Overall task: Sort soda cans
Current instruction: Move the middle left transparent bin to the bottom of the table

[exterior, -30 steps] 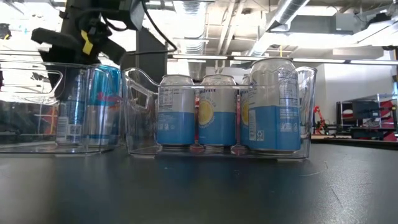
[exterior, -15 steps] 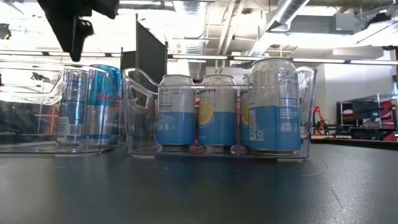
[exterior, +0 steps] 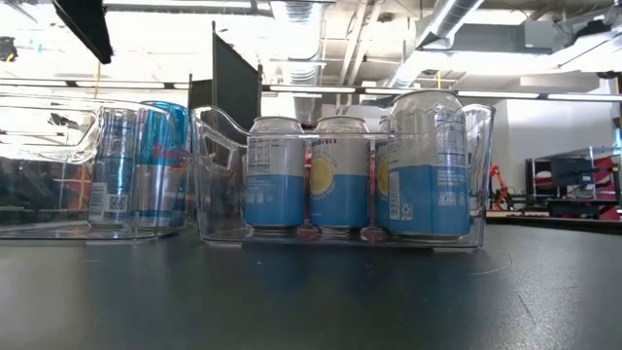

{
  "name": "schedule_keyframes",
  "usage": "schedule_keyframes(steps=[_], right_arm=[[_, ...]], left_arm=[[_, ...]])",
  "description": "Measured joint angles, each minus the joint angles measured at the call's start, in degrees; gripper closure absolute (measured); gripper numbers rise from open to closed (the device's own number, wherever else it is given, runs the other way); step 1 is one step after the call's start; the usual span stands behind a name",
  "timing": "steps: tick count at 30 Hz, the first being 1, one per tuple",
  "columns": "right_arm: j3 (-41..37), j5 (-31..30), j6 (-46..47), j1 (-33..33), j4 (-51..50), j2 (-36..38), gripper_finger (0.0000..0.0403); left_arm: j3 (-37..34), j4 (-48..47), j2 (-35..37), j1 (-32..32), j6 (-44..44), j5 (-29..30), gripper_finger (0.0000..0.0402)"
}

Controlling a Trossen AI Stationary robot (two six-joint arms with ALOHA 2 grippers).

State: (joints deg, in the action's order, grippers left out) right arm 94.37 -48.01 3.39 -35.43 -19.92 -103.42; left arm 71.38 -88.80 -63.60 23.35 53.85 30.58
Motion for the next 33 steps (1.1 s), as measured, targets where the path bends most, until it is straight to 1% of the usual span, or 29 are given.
schedule_keyframes(steps=[2,3,5,8,11,12,15,16,17,19,21,24,26,30,33], right_arm=[[0.0,0.1,-0.2,0.7,-0.1,0.0,0.009],[0.0,0.1,-0.2,1.1,-0.3,0.0,0.0099],[0.0,0.1,-0.5,1.7,-1.2,0.0,0.0122],[0.0,0.1,-1.2,2.3,-3.1,0.0,0.0173],[0.0,0.1,-1.8,2.6,-4.6,0.0,0.0244],[0.0,0.1,-1.9,2.6,-5.1,0.0,0.0271],[0.0,0.1,-2.4,2.9,-6.3,0.0,0.0354],[0.0,0.1,-2.5,3.0,-6.7,0.0,0.0377],[0.0,0.2,-2.5,3.0,-7.1,0.0,0.0388],[0.0,2.0,-2.5,3.0,-7.3,0.0,0.0389],[0.0,5.4,-3.1,3.6,-6.6,0.0,0.0385],[0.0,11.8,-3.5,5.3,-4.8,-0.1,0.0387],[0.1,14.5,-3.4,7.0,-3.5,-0.8,0.039],[0.1,15.2,-3.4,10.0,-3.9,-2.3,0.0393],[-0.1,15.2,-3.7,11.5,-5.2,-3.1,0.0393]], left_arm=[[-0.7,-1.4,0.1,0.6,3.2,3.3,0.0135],[-1.3,-1.1,0.5,0.6,3.4,4.4,0.0148],[-2.4,-0.4,1.0,0.4,3.8,6.3,0.0184],[-3.7,-0.9,1.1,-1.6,3.4,8.0,0.0264],[-4.3,-1.2,1.0,-4.6,3.0,8.3,0.036],[-4.3,-1.2,1.0,-5.7,3.0,8.5,0.038],[-4.4,-1.2,1.0,-9.0,2.9,8.5,0.0393],[-4.4,-1.2,0.9,-10.0,2.7,8.5,0.0397],[-4.4,-1.2,0.9,-10.9,2.6,8.5,0.0399],[-4.4,-1.2,1.0,-12.2,2.1,8.5,0.04],[-4.7,-1.2,1.0,-12.5,1.5,8.6,0.04],[-5.7,-1.2,1.0,-12.0,2.6,8.6,0.04],[-6.6,-1.3,1.1,-11.1,4.3,8.6,0.04],[-8.6,-1.2,1.1,-8.5,7.9,8.4,0.04],[-10.1,-1.2,1.1,-5.4,11.2,8.4,0.04]])
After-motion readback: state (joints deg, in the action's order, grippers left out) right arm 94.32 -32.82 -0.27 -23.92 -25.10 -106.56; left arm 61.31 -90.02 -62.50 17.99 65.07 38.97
